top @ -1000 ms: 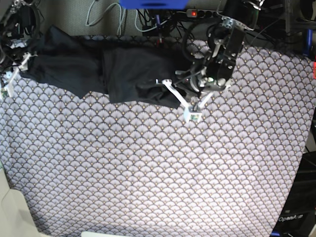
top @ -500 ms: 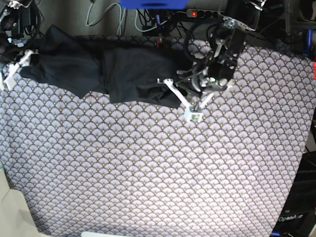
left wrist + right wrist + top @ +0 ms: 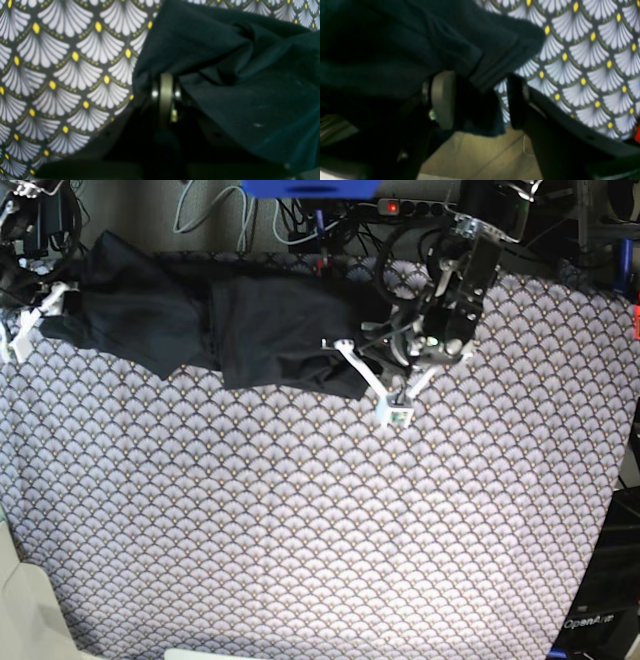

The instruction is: Fold the T-shirt properly

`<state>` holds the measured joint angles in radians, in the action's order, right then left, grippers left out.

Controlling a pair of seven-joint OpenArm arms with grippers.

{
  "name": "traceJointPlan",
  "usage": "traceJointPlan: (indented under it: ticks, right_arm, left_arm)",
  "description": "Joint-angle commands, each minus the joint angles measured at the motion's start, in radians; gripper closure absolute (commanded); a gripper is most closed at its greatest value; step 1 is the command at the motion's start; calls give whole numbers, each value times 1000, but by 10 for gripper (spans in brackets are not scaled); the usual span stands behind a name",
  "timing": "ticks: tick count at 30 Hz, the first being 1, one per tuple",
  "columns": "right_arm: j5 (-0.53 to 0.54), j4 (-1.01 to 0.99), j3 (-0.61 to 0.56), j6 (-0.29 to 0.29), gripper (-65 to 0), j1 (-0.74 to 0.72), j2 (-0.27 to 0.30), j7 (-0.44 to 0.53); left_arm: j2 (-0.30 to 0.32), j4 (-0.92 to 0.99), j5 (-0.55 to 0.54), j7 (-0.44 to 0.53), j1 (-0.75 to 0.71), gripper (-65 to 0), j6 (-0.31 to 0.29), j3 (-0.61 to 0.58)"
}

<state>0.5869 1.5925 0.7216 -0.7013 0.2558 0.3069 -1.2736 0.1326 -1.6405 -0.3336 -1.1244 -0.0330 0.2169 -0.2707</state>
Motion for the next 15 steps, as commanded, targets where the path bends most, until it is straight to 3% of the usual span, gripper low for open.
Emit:
traceJointPlan:
  ticks: [1, 7, 15]
  right_arm:
    - [9, -16, 0, 3, -341, 6, 18, 7]
    - [9, -102, -36, 3, -341, 10, 24, 74]
    - [11, -99, -56, 3, -306, 12, -8, 68]
  left_arm:
    - [0, -14, 6, 2, 14, 0, 3, 1]
    - [0, -17, 3, -1, 12, 0, 5, 3]
    - [-3, -22, 3, -4, 11, 0, 6, 3]
